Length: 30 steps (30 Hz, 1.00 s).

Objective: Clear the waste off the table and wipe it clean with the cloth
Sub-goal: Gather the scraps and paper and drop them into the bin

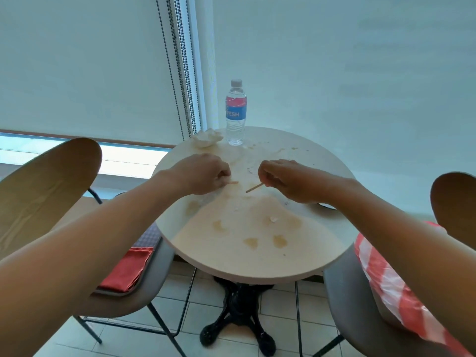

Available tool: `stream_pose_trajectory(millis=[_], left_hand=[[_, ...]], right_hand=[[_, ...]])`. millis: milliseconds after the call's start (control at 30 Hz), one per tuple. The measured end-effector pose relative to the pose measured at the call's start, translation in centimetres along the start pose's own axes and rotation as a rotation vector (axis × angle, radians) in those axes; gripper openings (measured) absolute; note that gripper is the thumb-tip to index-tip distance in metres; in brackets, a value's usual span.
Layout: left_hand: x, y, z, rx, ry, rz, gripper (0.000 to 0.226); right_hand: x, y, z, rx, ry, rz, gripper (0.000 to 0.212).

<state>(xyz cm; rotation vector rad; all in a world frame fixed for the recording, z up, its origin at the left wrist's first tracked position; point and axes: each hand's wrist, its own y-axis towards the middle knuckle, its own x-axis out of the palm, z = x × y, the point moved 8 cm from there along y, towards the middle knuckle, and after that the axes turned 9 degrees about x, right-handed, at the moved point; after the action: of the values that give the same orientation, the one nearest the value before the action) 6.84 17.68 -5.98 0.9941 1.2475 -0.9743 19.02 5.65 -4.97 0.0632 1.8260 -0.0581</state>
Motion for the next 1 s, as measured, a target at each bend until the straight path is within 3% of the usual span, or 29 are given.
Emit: stream_pose_trajectory(millis=[333,700,900,1000], left_hand=[[0.2,0.8,0.9,0.087,0.089,-0.003,0.012],[0.5,1.1,0.1,0.002,0.113,0.026,0.023],[0.7,1.4,1.3,0.189,0.313,0.078,0.033],[-0.2,1.2,1.6,0.135,0.257,0.123,0.02]], right_hand=[[-0.9,-0.6,0.6,0.026,0.084,0.032,0.016],[-1.2,-0.5,1.7,0.003,0.081,0.027,0.022],[-1.2,-0.6,1.7,0.011,0.067,0.032,0.025],[-1.2,-0.8,1.6,0.022,0.057,0.045,0.027]])
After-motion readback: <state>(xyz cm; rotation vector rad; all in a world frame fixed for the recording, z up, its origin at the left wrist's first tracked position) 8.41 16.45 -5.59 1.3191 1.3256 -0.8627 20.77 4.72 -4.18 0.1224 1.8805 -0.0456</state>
